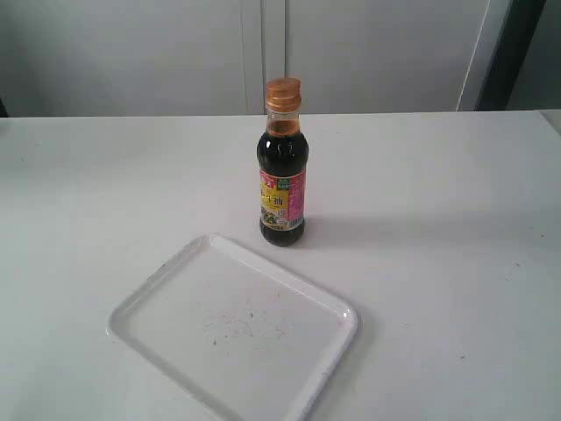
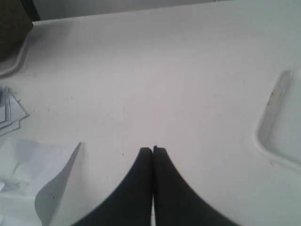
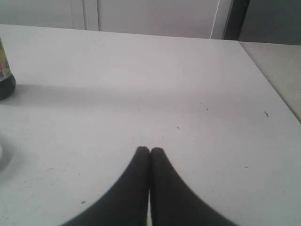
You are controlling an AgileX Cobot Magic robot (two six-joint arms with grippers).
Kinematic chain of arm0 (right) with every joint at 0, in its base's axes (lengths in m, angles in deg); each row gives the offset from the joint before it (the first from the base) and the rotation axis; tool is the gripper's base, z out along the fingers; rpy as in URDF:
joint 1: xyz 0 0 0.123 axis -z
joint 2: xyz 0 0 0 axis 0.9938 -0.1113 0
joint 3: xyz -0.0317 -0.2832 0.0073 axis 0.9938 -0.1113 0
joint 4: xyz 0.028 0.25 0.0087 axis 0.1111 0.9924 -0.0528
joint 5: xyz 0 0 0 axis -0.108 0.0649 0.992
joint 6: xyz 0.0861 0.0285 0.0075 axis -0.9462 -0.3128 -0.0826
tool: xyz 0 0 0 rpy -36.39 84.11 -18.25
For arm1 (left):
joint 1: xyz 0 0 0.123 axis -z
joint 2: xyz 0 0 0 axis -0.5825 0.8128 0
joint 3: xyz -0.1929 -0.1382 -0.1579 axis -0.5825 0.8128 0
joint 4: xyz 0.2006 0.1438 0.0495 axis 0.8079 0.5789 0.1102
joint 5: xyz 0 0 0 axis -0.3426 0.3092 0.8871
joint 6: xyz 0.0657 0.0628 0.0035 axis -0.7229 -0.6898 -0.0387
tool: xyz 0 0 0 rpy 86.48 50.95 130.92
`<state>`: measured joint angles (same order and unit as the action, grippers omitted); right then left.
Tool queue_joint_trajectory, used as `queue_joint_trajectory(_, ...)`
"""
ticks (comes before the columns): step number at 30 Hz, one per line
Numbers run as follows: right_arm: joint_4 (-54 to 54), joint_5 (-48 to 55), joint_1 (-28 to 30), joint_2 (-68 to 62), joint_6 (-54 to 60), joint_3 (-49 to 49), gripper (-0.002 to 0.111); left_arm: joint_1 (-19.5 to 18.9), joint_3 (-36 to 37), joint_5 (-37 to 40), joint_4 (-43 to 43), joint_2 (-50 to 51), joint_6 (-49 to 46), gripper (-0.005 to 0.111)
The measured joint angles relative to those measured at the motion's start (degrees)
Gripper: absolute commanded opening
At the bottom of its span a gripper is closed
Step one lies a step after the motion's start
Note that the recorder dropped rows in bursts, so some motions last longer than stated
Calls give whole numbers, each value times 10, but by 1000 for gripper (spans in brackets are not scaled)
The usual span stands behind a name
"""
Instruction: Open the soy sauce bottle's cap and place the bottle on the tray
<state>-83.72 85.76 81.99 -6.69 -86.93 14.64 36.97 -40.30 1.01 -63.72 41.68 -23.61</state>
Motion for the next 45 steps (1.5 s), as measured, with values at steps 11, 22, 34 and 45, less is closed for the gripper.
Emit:
queue_joint_trajectory(11, 0, 0, 0, 0, 0, 0, 0, 0, 0, -202, -7, 0, 73, 0)
queue_joint_trajectory(22, 3, 0, 0, 0, 0, 0, 0, 0, -69, -307, 158, 80, 248, 0)
queue_joint_trajectory(34, 3, 0, 0, 0, 0, 0, 0, 0, -193, -399, 328, 312, 360, 0)
queue_joint_trajectory(45, 3, 0, 0, 0, 0, 0, 0, 0, -248, -496, 374, 461, 401, 0)
